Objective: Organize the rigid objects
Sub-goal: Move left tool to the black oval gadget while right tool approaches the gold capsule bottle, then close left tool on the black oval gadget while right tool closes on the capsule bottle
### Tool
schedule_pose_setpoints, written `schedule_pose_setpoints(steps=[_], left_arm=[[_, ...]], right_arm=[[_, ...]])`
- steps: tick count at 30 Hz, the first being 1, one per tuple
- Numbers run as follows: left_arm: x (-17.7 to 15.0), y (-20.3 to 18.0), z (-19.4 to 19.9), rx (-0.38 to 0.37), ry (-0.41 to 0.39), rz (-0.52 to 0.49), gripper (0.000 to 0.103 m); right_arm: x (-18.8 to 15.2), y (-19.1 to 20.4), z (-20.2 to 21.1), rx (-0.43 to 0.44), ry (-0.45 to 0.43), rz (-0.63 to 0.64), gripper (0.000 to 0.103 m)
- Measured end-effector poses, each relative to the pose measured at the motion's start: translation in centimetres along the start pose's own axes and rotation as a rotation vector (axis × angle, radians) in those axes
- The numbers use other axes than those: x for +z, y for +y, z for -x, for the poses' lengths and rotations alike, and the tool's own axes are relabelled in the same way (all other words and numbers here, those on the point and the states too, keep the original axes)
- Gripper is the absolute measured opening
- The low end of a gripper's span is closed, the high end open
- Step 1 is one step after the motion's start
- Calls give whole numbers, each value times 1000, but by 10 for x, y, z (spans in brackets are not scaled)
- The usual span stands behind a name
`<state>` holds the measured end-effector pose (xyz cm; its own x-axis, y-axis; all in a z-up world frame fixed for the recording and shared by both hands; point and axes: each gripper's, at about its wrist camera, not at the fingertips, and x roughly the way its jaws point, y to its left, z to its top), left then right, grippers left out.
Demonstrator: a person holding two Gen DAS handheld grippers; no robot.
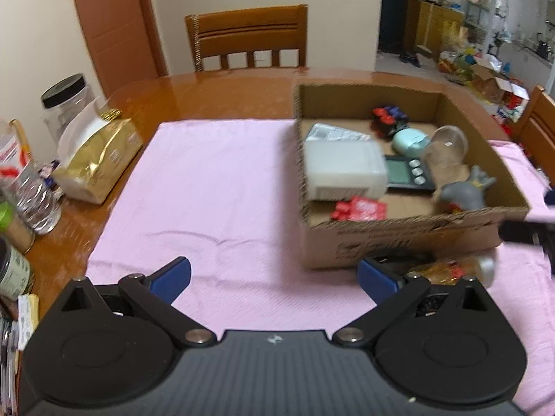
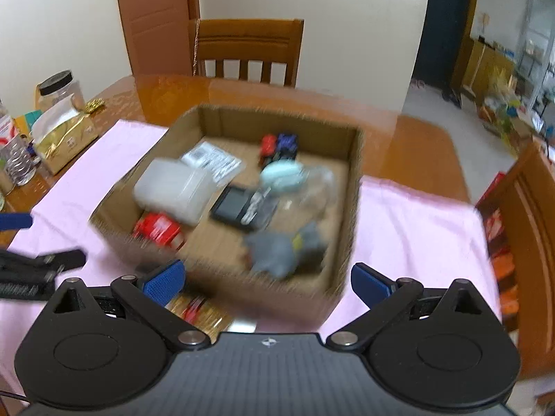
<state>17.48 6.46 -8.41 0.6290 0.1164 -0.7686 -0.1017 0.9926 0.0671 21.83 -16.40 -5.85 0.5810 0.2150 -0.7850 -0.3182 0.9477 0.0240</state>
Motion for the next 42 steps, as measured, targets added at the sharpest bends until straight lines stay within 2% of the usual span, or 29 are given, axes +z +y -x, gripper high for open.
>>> schedule_pose_setpoints(steps=[7, 13, 23, 31, 35, 40, 42], left_arm=[[-6, 17, -6, 13, 15, 1, 102], [-9, 24, -7, 1, 23, -12, 102], [-11, 10, -16, -48, 47, -35, 102], [-8, -25, -25, -100, 59, -77, 102], [-7, -45, -30, -121, 69, -90, 102], [-8, -62, -39, -141, 89, -73, 102], [-8, -68, -43, -152, 96, -59, 102]], right_arm=[[-30, 48, -25, -26, -14, 4, 103], [-43, 73, -52, -113, -7, 37, 103], [-53, 32, -56, -138, 51, -50, 103], [-72, 1, -65, -103, 97, -37, 103], [-77, -14, -66, -41, 103, -50, 103], [-80, -20, -66, 8, 83, 21, 103], [-82, -17, -65, 7, 73, 91, 103]])
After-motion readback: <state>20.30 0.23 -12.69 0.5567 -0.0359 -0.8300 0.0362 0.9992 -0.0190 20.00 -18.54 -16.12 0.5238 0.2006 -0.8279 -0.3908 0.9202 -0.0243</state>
